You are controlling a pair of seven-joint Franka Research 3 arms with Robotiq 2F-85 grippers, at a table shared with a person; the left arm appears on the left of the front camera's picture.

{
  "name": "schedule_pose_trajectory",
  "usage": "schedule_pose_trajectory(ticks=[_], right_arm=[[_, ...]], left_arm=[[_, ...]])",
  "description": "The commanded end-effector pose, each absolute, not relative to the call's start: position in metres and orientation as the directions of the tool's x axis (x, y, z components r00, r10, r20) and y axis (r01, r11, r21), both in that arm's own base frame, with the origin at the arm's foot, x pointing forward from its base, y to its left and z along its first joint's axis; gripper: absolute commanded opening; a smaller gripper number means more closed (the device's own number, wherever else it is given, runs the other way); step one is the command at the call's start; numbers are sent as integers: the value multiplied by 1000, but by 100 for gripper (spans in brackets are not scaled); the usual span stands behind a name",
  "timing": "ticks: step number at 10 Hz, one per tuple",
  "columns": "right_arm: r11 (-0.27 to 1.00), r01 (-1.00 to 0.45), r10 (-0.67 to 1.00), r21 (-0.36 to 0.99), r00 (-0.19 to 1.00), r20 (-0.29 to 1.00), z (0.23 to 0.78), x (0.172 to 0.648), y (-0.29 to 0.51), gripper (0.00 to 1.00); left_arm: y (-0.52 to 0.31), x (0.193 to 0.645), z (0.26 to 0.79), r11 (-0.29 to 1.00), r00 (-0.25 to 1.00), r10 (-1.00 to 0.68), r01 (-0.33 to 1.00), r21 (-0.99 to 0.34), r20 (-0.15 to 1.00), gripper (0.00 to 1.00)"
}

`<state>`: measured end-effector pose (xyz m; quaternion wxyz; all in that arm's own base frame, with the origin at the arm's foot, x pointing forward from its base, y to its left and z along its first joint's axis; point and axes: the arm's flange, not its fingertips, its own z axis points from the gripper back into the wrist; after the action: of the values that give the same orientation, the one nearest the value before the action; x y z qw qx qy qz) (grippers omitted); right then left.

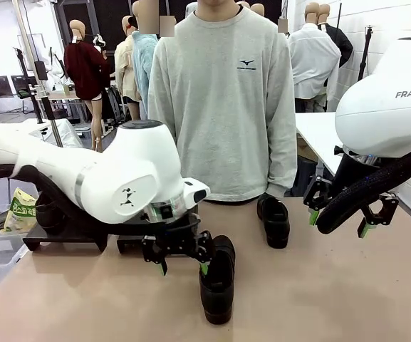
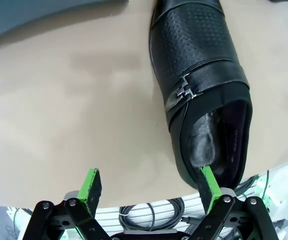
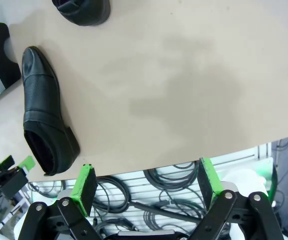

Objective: Organize the shoes by placing them on the stand.
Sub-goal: Place the Shoe from the middle of the table onto the Shoes Stand.

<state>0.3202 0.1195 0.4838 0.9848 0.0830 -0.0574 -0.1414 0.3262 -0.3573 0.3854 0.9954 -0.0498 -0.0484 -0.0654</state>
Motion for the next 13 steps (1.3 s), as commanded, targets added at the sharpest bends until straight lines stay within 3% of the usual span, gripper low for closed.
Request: schedule_pose_trajectory(ticks=[1, 4, 5, 7, 10, 13], right_arm=[[949, 261, -279, 176, 956, 89, 484, 320, 118, 100], [949, 261, -279, 176, 956, 89, 484, 320, 118, 100], [949, 261, -279, 176, 956, 89, 484, 320, 118, 100], [949, 261, -279, 176, 956, 89, 484, 320, 118, 100], [949, 261, -279, 176, 956, 89, 484, 320, 118, 100], [949, 261, -279, 176, 956, 89, 484, 320, 118, 100]], left_arm=[[-377, 338, 376, 993, 988, -89, 98, -67, 126, 100], [-391, 340, 362, 994, 985, -77, 88, -66, 157, 100], [-393, 340, 356, 993, 988, -82, 91, -68, 135, 95], [-395, 339, 348, 995, 994, -81, 86, -56, 73, 57], [-399, 338, 349, 993, 993, -89, 95, -71, 75, 0], [-398, 337, 348, 993, 994, -82, 88, -73, 77, 0]])
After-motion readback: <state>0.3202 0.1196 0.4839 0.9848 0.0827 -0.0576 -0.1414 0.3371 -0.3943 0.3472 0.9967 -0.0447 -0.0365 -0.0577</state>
